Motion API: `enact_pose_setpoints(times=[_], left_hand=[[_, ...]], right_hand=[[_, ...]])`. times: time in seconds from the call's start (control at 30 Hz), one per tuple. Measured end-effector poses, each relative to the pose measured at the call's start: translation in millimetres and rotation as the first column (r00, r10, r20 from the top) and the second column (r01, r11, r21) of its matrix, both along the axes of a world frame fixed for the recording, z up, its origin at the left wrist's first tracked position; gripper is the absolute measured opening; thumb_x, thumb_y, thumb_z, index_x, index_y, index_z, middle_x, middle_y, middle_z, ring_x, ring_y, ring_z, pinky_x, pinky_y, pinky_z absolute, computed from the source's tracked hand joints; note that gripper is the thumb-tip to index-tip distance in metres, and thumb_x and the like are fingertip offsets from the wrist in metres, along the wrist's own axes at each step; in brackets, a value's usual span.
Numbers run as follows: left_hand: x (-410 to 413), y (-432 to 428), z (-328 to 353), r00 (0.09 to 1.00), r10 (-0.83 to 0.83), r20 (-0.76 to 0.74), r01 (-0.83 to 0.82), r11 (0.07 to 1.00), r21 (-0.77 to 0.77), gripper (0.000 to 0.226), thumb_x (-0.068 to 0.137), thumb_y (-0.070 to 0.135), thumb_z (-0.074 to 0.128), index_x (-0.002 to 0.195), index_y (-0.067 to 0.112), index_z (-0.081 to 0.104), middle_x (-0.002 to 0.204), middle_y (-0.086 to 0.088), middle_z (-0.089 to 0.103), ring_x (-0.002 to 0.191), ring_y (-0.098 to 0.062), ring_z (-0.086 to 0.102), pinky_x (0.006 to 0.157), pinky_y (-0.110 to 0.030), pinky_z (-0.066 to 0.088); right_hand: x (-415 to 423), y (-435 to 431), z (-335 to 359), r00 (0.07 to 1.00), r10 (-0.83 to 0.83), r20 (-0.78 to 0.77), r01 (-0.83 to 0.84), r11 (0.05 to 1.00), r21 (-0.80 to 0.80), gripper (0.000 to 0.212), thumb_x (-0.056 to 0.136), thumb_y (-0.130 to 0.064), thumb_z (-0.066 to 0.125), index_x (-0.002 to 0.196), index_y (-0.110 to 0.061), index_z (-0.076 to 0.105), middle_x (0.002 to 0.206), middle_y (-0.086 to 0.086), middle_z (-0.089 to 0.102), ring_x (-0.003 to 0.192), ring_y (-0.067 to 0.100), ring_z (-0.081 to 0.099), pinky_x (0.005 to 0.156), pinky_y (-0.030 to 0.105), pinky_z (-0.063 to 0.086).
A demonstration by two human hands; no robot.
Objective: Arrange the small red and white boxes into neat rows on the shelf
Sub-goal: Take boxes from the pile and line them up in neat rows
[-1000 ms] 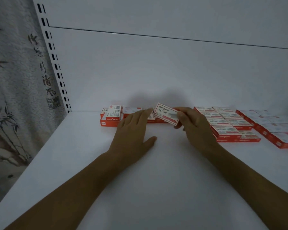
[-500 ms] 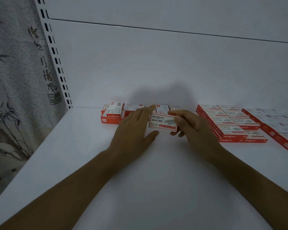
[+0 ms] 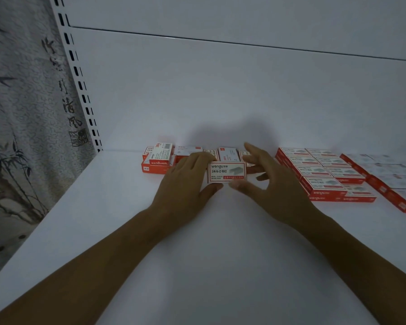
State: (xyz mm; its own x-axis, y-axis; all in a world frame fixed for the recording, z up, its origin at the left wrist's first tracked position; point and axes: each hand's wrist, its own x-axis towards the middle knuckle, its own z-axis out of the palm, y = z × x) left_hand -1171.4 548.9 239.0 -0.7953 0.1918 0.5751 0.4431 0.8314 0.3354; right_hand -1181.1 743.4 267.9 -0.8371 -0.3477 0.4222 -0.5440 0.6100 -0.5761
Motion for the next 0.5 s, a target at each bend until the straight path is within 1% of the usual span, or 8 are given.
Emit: enact_pose_setpoints(times=[0.07,0.13,0.17,0.27,0.3,0.37,0.43,0.5], left_hand=[[0.5,-0.4,0.6,1.0,-0.005,0.008,0.005,1.0,-0.006,0.051,0.084,0.039,0.063,0.125,0.014,0.047,0.129,-0.004,0.053,0.116,-0.022,0.05,0.094,-0.036,0.043],[3.4,1.0,4.1,1.0,-0.013,0.027,0.014,0.999,-0.034,0.05,0.084,0.04,0.062,0.124,0.015,0.048,0.129,-0.004,0.053,0.117,-0.021,0.049,0.094,-0.033,0.041],[5.2,1.8,6.1,0.999,-0.017,0.035,0.018,0.999,-0.049,0.05,0.084,0.041,0.062,0.124,0.014,0.048,0.129,-0.004,0.053,0.116,-0.021,0.049,0.093,-0.031,0.04],[9.9,0.7,8.6,0.999,-0.002,0.043,0.005,0.997,-0.08,0.057,0.08,0.04,0.067,0.126,0.013,0.049,0.131,-0.005,0.052,0.118,-0.022,0.048,0.095,-0.033,0.041],[11.2,0.5,9.1,0.999,0.004,0.043,0.0,0.996,-0.087,0.059,0.079,0.041,0.069,0.127,0.013,0.049,0.131,-0.005,0.051,0.119,-0.022,0.048,0.097,-0.034,0.042],[16.2,3.2,11.7,0.999,-0.004,0.037,0.008,0.994,-0.106,0.066,0.077,0.045,0.07,0.13,0.013,0.046,0.132,-0.004,0.051,0.119,-0.02,0.048,0.098,-0.03,0.039],[21.5,10.7,17.4,1.0,-0.017,0.021,0.02,0.99,-0.138,0.075,0.076,0.05,0.068,0.135,0.015,0.04,0.134,-0.004,0.05,0.119,-0.019,0.047,0.098,-0.028,0.035],[25.4,27.2,26.3,0.999,-0.033,-0.003,0.032,0.984,-0.176,0.08,0.076,0.052,0.067,0.139,0.015,0.035,0.137,-0.004,0.047,0.12,-0.019,0.045,0.098,-0.028,0.034]], right_hand=[[-1.0,2.6,-4.1,0.998,-0.003,-0.07,0.011,0.994,0.112,0.073,0.077,-0.045,0.066,0.14,-0.025,0.035,0.121,-0.014,0.056,0.098,0.001,0.057,0.087,0.026,0.048],[-1.7,5.4,-5.4,0.991,-0.007,-0.134,0.032,0.982,0.184,0.062,0.079,-0.04,0.067,0.135,-0.024,0.044,0.118,-0.005,0.064,0.095,0.007,0.063,0.087,0.036,0.051],[-1.5,6.0,-4.1,0.988,-0.014,-0.155,0.049,0.973,0.226,0.058,0.08,-0.04,0.066,0.133,-0.023,0.047,0.116,-0.002,0.065,0.094,0.011,0.064,0.086,0.039,0.051],[4.5,3.3,4.5,0.982,-0.038,-0.188,0.108,0.918,0.381,0.053,0.084,-0.042,0.061,0.131,-0.023,0.047,0.115,0.003,0.066,0.098,0.022,0.063,0.086,0.035,0.049],[6.1,2.7,8.3,0.975,-0.042,-0.217,0.133,0.895,0.425,0.052,0.085,-0.042,0.059,0.131,-0.023,0.047,0.118,0.003,0.064,0.099,0.023,0.062,0.087,0.033,0.046],[10.3,5.7,19.5,0.96,-0.024,-0.28,0.17,0.844,0.509,0.05,0.088,-0.043,0.055,0.132,-0.024,0.044,0.124,0.002,0.061,0.103,0.022,0.06,0.093,0.032,0.039],[14.6,17.7,32.5,0.944,-0.012,-0.331,0.197,0.823,0.533,0.048,0.088,-0.045,0.053,0.131,-0.025,0.043,0.124,-0.001,0.061,0.101,0.022,0.059,0.095,0.033,0.034],[20.1,37.1,43.4,0.93,-0.019,-0.367,0.221,0.826,0.518,0.047,0.089,-0.046,0.052,0.13,-0.025,0.045,0.12,-0.002,0.063,0.095,0.021,0.06,0.095,0.033,0.033]])
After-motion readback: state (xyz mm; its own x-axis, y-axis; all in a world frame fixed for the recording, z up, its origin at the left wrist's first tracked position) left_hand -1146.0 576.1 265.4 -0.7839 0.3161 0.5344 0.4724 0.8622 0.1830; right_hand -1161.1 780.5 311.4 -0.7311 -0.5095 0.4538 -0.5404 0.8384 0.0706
